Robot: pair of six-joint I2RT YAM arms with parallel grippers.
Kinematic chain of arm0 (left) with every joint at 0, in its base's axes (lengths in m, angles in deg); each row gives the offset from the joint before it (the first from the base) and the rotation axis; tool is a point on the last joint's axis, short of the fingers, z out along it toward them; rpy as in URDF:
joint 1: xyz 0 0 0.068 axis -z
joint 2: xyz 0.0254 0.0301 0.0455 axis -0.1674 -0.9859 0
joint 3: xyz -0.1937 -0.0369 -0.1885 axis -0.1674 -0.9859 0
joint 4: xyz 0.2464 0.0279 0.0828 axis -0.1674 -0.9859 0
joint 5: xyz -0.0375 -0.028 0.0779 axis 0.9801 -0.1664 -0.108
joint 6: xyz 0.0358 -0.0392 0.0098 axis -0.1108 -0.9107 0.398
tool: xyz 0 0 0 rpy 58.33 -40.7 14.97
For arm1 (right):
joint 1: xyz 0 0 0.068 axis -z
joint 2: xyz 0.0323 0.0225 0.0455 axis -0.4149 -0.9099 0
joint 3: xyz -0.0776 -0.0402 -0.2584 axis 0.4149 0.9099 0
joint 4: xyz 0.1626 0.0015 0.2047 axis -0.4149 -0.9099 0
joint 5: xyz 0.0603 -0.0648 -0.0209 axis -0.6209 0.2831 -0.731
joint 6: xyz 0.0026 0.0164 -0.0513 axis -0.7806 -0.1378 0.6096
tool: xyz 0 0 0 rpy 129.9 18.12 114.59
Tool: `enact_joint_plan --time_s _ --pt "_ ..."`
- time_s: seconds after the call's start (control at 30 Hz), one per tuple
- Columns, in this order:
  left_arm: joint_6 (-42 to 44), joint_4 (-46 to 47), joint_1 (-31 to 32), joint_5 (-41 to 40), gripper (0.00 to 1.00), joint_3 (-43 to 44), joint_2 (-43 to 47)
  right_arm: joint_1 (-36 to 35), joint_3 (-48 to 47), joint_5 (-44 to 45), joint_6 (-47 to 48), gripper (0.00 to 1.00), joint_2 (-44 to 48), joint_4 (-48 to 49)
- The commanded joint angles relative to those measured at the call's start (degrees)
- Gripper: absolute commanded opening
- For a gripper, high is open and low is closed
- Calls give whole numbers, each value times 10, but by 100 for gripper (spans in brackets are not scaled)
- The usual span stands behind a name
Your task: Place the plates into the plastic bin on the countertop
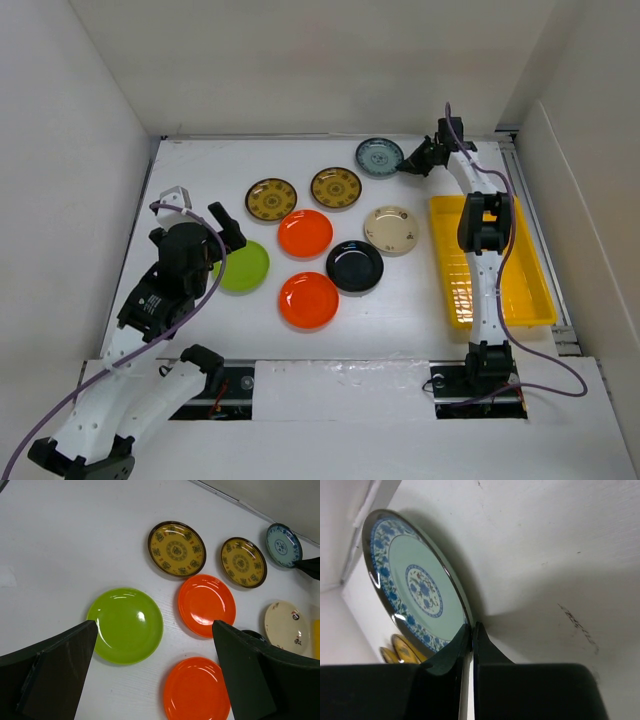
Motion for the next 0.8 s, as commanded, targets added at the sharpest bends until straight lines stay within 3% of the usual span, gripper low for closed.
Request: enact_joint_plan --time_s 0.0,0.17,0.33,0.47,0.6,0.77 --pt "8 21 -4 4 100 2 5 -4 33 -10 -41 3 8 58" --pt "13 21 -4 4 100 2 5 -9 76 -31 -72 0 35 116" --pt "13 21 -4 9 100 -3 5 -9 187 -57 -112 0 171 232" --pt "13 21 -4 9 100 -3 5 -9 262 -52 -105 0 290 258" --pt "13 21 -4 14 100 -3 5 2 377 -7 -85 0 421 252" --pt "13 26 -4 14 100 -3 5 67 643 81 -87 0 635 246"
